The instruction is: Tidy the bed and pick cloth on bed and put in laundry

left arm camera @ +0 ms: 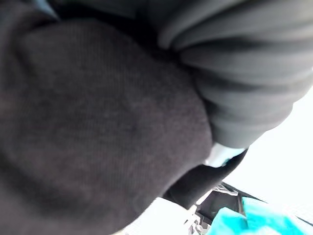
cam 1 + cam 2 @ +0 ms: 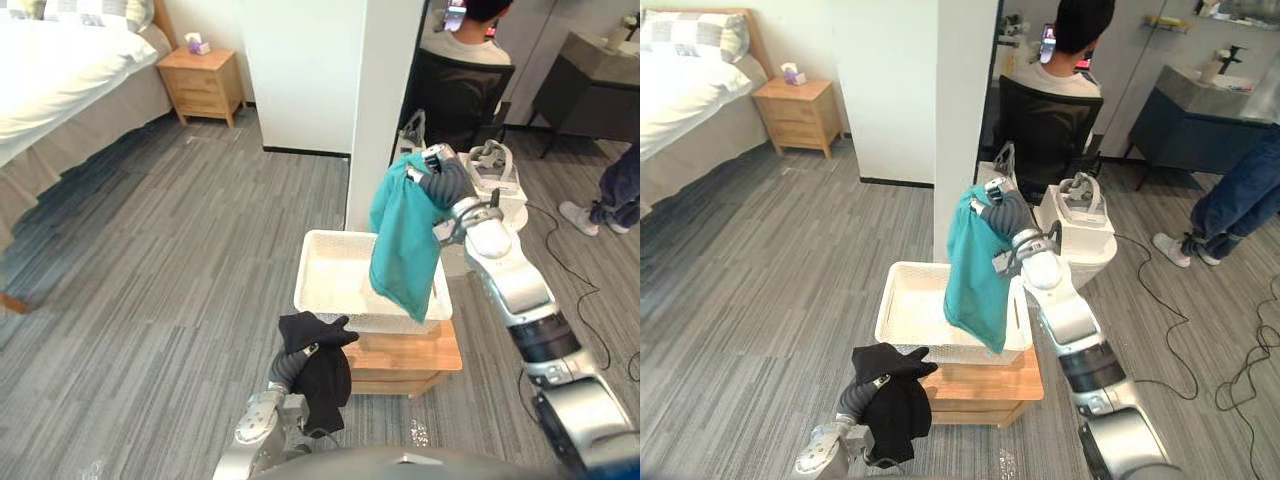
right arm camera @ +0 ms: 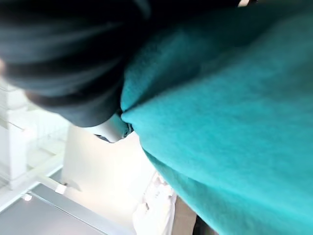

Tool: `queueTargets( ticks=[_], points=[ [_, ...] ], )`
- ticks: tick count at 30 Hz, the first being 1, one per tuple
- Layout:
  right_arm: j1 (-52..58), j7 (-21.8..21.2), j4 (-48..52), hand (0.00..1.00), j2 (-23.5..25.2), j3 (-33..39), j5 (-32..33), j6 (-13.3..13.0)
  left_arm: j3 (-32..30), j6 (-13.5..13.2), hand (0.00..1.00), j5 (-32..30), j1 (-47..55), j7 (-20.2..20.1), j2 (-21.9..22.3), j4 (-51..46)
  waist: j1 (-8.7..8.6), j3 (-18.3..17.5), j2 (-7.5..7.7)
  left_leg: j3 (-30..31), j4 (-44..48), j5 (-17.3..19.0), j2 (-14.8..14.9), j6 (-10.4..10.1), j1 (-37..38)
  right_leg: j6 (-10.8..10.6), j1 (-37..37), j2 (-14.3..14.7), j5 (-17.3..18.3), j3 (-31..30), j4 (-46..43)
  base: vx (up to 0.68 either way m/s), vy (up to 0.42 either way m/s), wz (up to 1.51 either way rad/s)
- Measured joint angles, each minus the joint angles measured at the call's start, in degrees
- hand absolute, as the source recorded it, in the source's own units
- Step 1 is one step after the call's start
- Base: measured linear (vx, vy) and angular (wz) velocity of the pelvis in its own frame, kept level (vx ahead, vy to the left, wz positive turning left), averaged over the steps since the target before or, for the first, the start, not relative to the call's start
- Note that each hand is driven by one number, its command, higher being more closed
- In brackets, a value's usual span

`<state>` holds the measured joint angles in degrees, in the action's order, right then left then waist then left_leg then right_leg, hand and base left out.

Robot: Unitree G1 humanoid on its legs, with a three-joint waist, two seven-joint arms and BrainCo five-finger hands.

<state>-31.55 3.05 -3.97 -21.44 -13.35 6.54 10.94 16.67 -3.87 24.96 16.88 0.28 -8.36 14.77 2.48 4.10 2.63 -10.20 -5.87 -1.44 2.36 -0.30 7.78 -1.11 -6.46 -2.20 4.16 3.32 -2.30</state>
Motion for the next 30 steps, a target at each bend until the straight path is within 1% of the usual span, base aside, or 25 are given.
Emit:
queueTargets(
  ticks=[5, 6, 9, 10, 11, 13, 14, 15, 16, 18, 20, 23, 24, 25, 26, 27, 29, 30],
  points=[
    [-5.34, 0.27, -7.48, 1.0, -0.06, -0.01, 0.82, 0.54, -2.16, 0.85, 1.0, -2.0, 0.27, -2.03, -0.77, 0.01, 0.64, 0.22, -0.05, 1.05, -0.04, -0.53, 0.05, 0.01, -0.9, 0.29, 0.25, 0.07, -0.36, 0.88, 0.38, -0.04, -0.024, 0.09],
    [-7.26, 1.04, -9.57, 1.0, -0.07, -0.02, 1.35, 0.54, -2.76, 0.91, 1.0, -2.03, 0.18, -2.67, -1.33, 0.01, 1.33, 0.5, -0.02, 0.99, -0.05, -0.62, 0.2, -0.04, -1.29, 0.45, 0.73, 0.2, -0.66, 0.87, 0.45, -0.06, -0.02, -0.04],
    [-11.6, 2.77, -12.57, 1.0, -0.1, 0.01, 2.42, 0.52, -4.87, 0.97, 1.0, -2.02, -1.1, -2.92, -2.06, -0.05, 1.71, 1.44, 0.69, 0.97, -0.05, -1.1, 0.54, -0.2, -4.15, 0.72, 3.38, 0.6, -1.72, 0.87, 0.85, -0.07, -0.022, -0.03],
    [-16.44, 4.97, -15.32, 1.0, -0.14, 0.26, 3.95, 0.3, -6.09, 0.96, 1.0, -1.99, -4.05, -2.94, -3.98, -0.18, 2.03, 4.23, 1.76, 0.88, -0.05, -2.19, 1.03, -0.2, -7.02, 0.97, 5.83, 1.1, -3.27, 0.85, 1.9, -0.11, -0.027, -0.04],
    [-17.64, 5.43, -15.93, 1.0, -0.18, 0.46, 4.2, 0.15, -6.34, 0.96, 1.0, -1.97, -5.07, -2.94, -4.57, -0.22, 2.24, 5.33, 2.01, 0.79, -0.04, -2.49, 1.15, -0.16, -7.73, 1.03, 6.42, 1.2, -3.68, 0.85, 2.07, -0.13, -0.029, -0.06],
    [-20.51, 7.5, -17.76, 1.0, -0.22, 1.86, 6.98, -0.65, -6.84, 0.93, 1.0, -1.95, -8.49, -2.91, -6.19, -1.19, 3.41, 9.04, 3.01, -0.4, -0.04, -3.55, 1.6, -0.16, -10.12, 0.83, 8.9, 1.41, -4.82, 0.85, 2.38, -0.12, -0.023, -0.06],
    [-21.21, 8.53, -18.22, 1.0, -0.25, 2.36, 8.38, -0.94, -7.72, 0.78, 1.0, -1.94, -9.77, -2.89, -6.55, -3.28, 3.63, 11.24, 3.63, -0.36, -0.05, -4.15, 1.62, 0.02, -11.46, 0.72, 10.35, 1.46, -5.74, 0.85, 2.45, -0.07, -0.006, -0.02],
    [-21.27, 8.83, -18.41, 1.0, -0.25, 2.4, 9.05, -1.11, -7.95, 0.68, 1.0, -1.94, -10.29, -2.82, -6.59, -4.21, 3.78, 12.18, 3.87, -0.35, -0.04, -4.38, 1.61, 0.04, -11.89, 0.7, 10.71, 1.45, -6.03, 0.85, 2.49, -0.04, 0.012, 0.02],
    [-21.26, 9.25, -18.61, 1.0, -0.23, 2.39, 10.28, -1.16, -8.11, 0.3, 1.0, -1.95, -11.5, -2.65, -6.83, -5.36, 4.35, 13.69, 4.22, -0.36, -0.04, -5.15, 1.6, -0.1, -12.72, 0.51, 11.53, 1.41, -6.46, 0.78, 2.49, -0.02, 0.032, 0.02],
    [-21.36, 9.98, -18.68, 1.0, -0.21, 2.4, 11.43, -1.18, -8.23, -0.19, 1.0, -1.95, -14.15, -2.32, -7.12, -6.77, 4.79, 16.69, 4.57, -0.16, 0.0, -5.86, 1.64, 0.23, -13.53, 0.28, 12.19, 1.49, -7.62, 0.57, 2.53, -0.01, 0.045, 0.06],
    [-22.33, 11.11, -19.95, 1.0, 0.03, 2.4, 13.06, -1.19, -8.28, -0.64, 1.0, -1.96, -16.71, -1.99, -7.7, -7.08, 4.97, 18.45, 4.86, 0.07, 0.05, -6.33, 1.78, 0.36, -15.32, -0.27, 14.0, 1.63, -8.96, 0.38, 2.58, -0.02, 0.058, 0.03],
    [-24.18, 13.14, -20.48, 1.0, 0.0, 2.5, 16.12, -1.49, -8.48, -0.73, 1.0, -1.91, -18.46, -1.06, -8.16, -9.6, 4.88, 19.85, 4.8, 0.44, 0.24, -6.92, 2.12, 0.47, -17.64, -0.3, 15.97, 2.04, -11.46, -0.07, 3.5, 0.0, 0.052, 0.0],
    [-24.69, 13.34, -20.88, 1.0, 0.0, 2.57, 16.76, -1.65, -8.49, -0.79, 1.0, -1.89, -18.72, -1.02, -8.19, -9.98, 4.85, 20.13, 4.68, 0.49, 0.24, -7.01, 2.13, 0.5, -17.94, -0.39, 16.23, 2.04, -11.66, -0.19, 3.51, 0.0, 0.051, 0.01],
    [-25.13, 13.52, -21.88, 1.0, 0.01, 2.97, 17.59, -2.39, -8.46, -0.82, 1.0, -1.87, -19.35, -0.89, -8.27, -10.48, 4.92, 20.46, 4.6, 0.62, 0.24, -7.11, 2.04, 0.52, -18.44, -0.43, 16.65, 1.95, -11.73, -0.52, 3.52, 0.0, 0.032, 0.06],
    [-25.14, 13.52, -22.53, 0.0, 0.01, 3.32, 17.88, -2.82, -8.42, -0.85, 1.0, -1.84, -19.98, -0.58, -8.28, -10.71, 4.96, 20.46, 4.6, 0.82, 0.24, -7.21, 1.97, 0.51, -18.88, -0.41, 17.06, 1.9, -11.77, -0.62, 3.52, 0.01, 0.045, 0.12],
    [-25.1, 13.53, -24.29, 0.0, 0.01, 3.92, 18.97, -3.92, -8.39, -1.03, 1.0, -1.8, -20.87, 0.09, -8.31, -11.01, 4.9, 20.48, 4.57, 1.26, 0.24, -7.35, 1.93, 0.49, -19.87, -0.3, 17.85, 1.89, -11.86, -0.74, 3.52, 0.01, 0.029, 0.1],
    [-24.98, 13.51, -24.75, 0.0, 0.01, 3.99, 19.19, -4.07, -8.42, -1.3, 1.0, -1.8, -21.29, 0.31, -8.45, -11.02, 4.88, 20.64, 4.44, 1.35, 0.24, -7.42, 1.92, 0.38, -20.31, -0.29, 18.22, 1.89, -11.87, -0.8, 3.53, 0.01, 0.009, 0.04],
    [-24.45, 13.49, -24.83, 0.0, 0.01, 3.99, 19.6, -4.55, -8.42, -1.37, 1.0, -1.8, -21.89, 0.79, -8.51, -11.02, 4.85, 21.0, 3.99, 1.41, 0.23, -7.47, 1.92, 0.27, -20.41, -0.28, 18.29, 1.89, -11.87, -0.87, 3.53, 0.0, 0.0, 0.0]
  ],
)
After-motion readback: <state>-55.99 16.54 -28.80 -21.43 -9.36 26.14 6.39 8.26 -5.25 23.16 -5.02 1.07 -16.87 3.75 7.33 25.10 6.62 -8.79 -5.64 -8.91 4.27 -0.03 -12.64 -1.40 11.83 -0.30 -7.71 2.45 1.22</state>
